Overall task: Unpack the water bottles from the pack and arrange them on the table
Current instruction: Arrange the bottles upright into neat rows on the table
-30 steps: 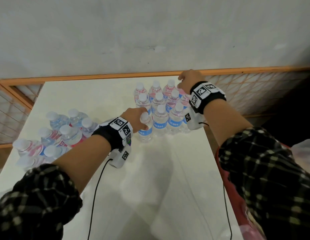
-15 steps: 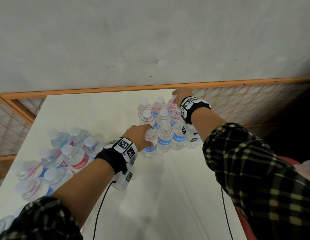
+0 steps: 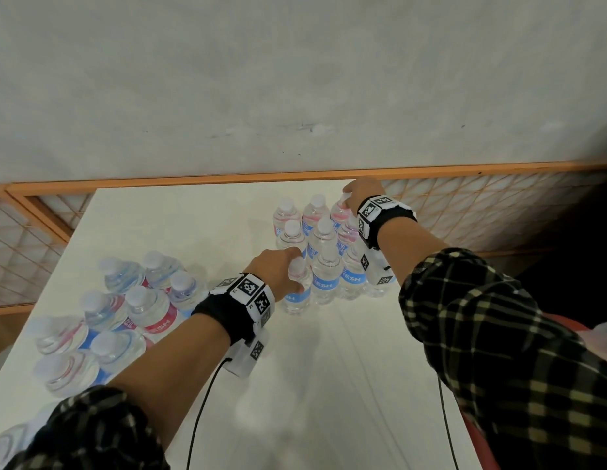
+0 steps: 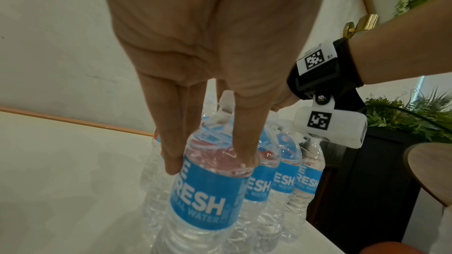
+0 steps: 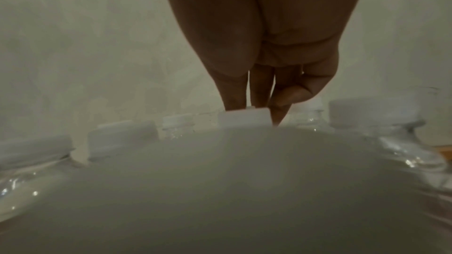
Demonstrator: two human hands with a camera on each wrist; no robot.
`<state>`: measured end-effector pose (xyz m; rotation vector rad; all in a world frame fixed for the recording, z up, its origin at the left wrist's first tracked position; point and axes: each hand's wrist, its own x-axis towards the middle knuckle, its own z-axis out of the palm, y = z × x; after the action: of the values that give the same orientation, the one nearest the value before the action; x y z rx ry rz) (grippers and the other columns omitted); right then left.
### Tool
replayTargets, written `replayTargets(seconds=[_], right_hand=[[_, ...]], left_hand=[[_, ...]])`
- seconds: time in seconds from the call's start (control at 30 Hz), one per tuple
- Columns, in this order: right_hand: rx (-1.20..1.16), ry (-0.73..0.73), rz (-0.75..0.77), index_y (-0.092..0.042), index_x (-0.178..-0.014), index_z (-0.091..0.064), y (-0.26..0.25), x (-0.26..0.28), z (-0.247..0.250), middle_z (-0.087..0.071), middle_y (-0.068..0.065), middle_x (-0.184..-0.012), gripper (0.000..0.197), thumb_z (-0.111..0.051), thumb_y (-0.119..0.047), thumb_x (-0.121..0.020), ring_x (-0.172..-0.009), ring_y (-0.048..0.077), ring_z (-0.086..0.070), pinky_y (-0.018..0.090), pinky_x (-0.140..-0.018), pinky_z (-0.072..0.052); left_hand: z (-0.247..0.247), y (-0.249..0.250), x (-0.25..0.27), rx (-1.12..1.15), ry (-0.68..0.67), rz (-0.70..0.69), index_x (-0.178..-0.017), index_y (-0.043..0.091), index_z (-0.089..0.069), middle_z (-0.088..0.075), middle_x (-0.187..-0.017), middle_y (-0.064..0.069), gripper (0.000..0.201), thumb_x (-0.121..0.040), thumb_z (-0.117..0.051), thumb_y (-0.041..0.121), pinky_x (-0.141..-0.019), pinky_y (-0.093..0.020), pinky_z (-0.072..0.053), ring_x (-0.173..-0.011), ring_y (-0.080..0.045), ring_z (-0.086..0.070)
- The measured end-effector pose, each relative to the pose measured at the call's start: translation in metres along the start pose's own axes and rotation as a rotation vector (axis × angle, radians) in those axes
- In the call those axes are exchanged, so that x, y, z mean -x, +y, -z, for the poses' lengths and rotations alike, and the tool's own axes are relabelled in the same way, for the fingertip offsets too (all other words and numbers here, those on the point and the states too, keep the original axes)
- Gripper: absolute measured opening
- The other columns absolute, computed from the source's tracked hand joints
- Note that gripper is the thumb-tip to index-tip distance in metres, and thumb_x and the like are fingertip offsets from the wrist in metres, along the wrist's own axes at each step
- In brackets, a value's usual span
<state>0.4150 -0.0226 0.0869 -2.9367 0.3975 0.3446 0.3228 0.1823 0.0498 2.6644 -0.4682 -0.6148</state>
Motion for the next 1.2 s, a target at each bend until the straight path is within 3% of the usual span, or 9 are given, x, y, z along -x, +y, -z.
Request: replayTargets(seconds=[0.17,0.3,0.47,0.6,0.77,0.87,0.97,1.07,1.2], right_hand=[[-0.001,0.018,0.038,-0.012,-0.137,-0.048,0.0,0.003,-0.004,-0.044,0.007,-0.144,0.043,-0.053,-0.022,-0.095,-0.134,0.026,-0.04,0.032,-0.106,-0.036],[0.025,0.019,0.087,-0.012,-0.146,-0.032,-0.002,0.007,-0.001,-0.033,0.009,-0.151,0.059,-0.056,-0.022,-0.093,-0.139,0.025,-0.032,0.03,-0.112,-0.027],[0.087,0.084,0.16,-0.006,-0.136,-0.047,-0.014,0.021,0.052,-0.049,0.012,-0.139,0.05,-0.06,-0.023,-0.091,-0.126,0.029,-0.047,0.031,-0.102,-0.038],[0.099,0.072,0.193,-0.009,-0.13,-0.056,-0.031,0.022,0.073,-0.056,0.008,-0.132,0.043,-0.063,-0.019,-0.089,-0.12,0.026,-0.052,0.028,-0.094,-0.042],[0.194,-0.124,0.177,-0.007,-0.118,-0.064,-0.056,0.008,0.054,-0.066,0.01,-0.117,0.039,-0.072,-0.019,-0.082,-0.104,0.028,-0.063,0.032,-0.085,-0.049],[0.249,-0.169,0.184,-0.01,-0.112,-0.065,-0.064,-0.012,0.031,-0.068,0.007,-0.106,0.04,-0.077,-0.02,-0.075,-0.095,0.029,-0.066,0.031,-0.08,-0.051],[0.383,-0.131,0.19,-0.015,-0.113,-0.064,-0.065,-0.035,0.009,-0.066,0.005,-0.109,0.039,-0.072,-0.024,-0.077,-0.096,0.031,-0.063,0.047,-0.087,-0.052],[0.363,-0.156,0.195,-0.01,-0.106,-0.066,-0.069,-0.038,0.006,-0.068,0.007,-0.105,0.025,-0.065,-0.012,-0.081,-0.093,0.028,-0.064,0.045,-0.087,-0.054],[0.345,-0.109,0.236,-0.003,-0.107,-0.069,-0.068,-0.04,0.003,-0.07,0.016,-0.105,0.028,-0.061,-0.002,-0.08,-0.095,0.03,-0.068,0.046,-0.084,-0.056]], left_hand=[[0.0,0.0,0.002,0.007,0.001,0.009,-0.121,0.023,-0.048,-0.062,-0.11,-0.006,0.049,-0.078,-0.072,0.032,-0.078,-0.03,-0.046,-0.098,-0.026,-0.059],[-0.001,0.0,0.005,0.028,0.002,0.012,-0.121,0.024,-0.047,-0.062,-0.11,-0.006,0.049,-0.078,-0.071,0.032,-0.083,-0.033,-0.049,-0.098,-0.027,-0.059],[0.001,0.0,0.006,0.025,-0.009,0.004,-0.124,0.023,-0.047,-0.06,-0.113,-0.008,0.05,-0.08,-0.069,0.03,-0.079,-0.03,-0.045,-0.101,-0.029,-0.059],[0.005,0.003,0.008,0.019,-0.012,0.002,-0.125,0.023,-0.046,-0.06,-0.114,-0.007,0.05,-0.08,-0.069,0.029,-0.079,-0.029,-0.044,-0.103,-0.028,-0.059],[0.009,0.005,0.008,0.012,-0.042,-0.003,-0.124,0.02,-0.046,-0.059,-0.118,-0.007,0.049,-0.081,-0.068,0.027,-0.085,-0.032,-0.045,-0.107,-0.028,-0.057],[0.009,0.004,0.008,0.025,-0.043,-0.009,-0.127,0.02,-0.045,-0.058,-0.12,-0.007,0.051,-0.082,-0.068,0.025,-0.085,-0.032,-0.044,-0.108,-0.029,-0.057],[0.009,0.002,0.008,0.043,-0.042,-0.016,-0.127,0.021,-0.045,-0.058,-0.12,-0.008,0.052,-0.081,-0.07,0.025,-0.085,-0.031,-0.044,-0.108,-0.029,-0.057],[0.01,0.0,0.008,0.051,-0.046,-0.022,-0.128,0.021,-0.045,-0.058,-0.119,-0.007,0.052,-0.081,-0.07,0.025,-0.084,-0.03,-0.043,-0.108,-0.029,-0.057],[0.009,-0.001,0.007,0.056,-0.04,-0.029,-0.124,0.021,-0.046,-0.059,-0.114,-0.006,0.049,-0.081,-0.069,0.025,-0.079,-0.028,-0.041,-0.104,-0.028,-0.058]])
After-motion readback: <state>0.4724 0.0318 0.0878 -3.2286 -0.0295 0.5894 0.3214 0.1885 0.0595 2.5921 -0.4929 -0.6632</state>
